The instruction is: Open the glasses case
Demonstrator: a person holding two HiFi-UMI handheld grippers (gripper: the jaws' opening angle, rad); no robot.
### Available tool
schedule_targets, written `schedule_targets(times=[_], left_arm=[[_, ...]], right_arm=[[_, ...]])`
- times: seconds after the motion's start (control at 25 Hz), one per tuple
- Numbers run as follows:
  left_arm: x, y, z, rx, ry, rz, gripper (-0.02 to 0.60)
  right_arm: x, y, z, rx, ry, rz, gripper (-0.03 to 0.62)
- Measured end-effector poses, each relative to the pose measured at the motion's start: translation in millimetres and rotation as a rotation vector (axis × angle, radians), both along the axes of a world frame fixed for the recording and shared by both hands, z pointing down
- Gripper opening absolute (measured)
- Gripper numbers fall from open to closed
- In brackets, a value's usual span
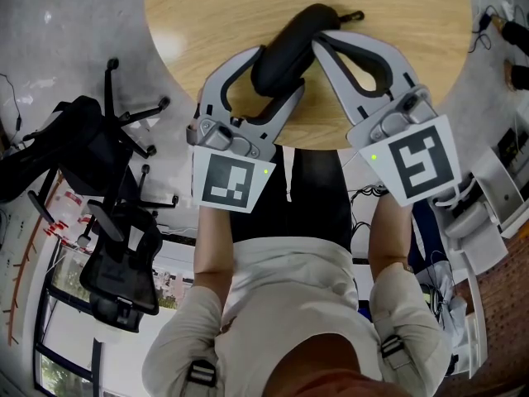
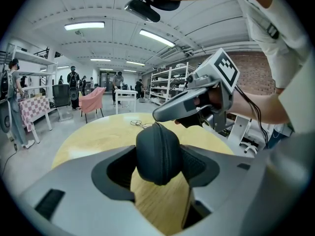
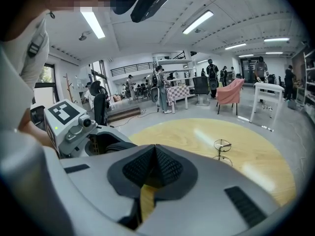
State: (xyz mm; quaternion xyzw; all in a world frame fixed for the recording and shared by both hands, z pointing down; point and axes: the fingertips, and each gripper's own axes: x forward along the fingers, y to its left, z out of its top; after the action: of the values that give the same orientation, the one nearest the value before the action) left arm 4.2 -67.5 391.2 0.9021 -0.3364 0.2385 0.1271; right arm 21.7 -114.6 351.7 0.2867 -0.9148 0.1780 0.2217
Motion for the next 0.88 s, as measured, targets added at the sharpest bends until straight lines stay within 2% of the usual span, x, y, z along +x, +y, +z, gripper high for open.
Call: schedule_targets(times=[0.88], left_arm=[[1, 1, 9, -0.002, 0.018, -0.018, 0.284]], right_arm=[[18, -14, 19, 0.011, 0.035, 0.058, 0.02]])
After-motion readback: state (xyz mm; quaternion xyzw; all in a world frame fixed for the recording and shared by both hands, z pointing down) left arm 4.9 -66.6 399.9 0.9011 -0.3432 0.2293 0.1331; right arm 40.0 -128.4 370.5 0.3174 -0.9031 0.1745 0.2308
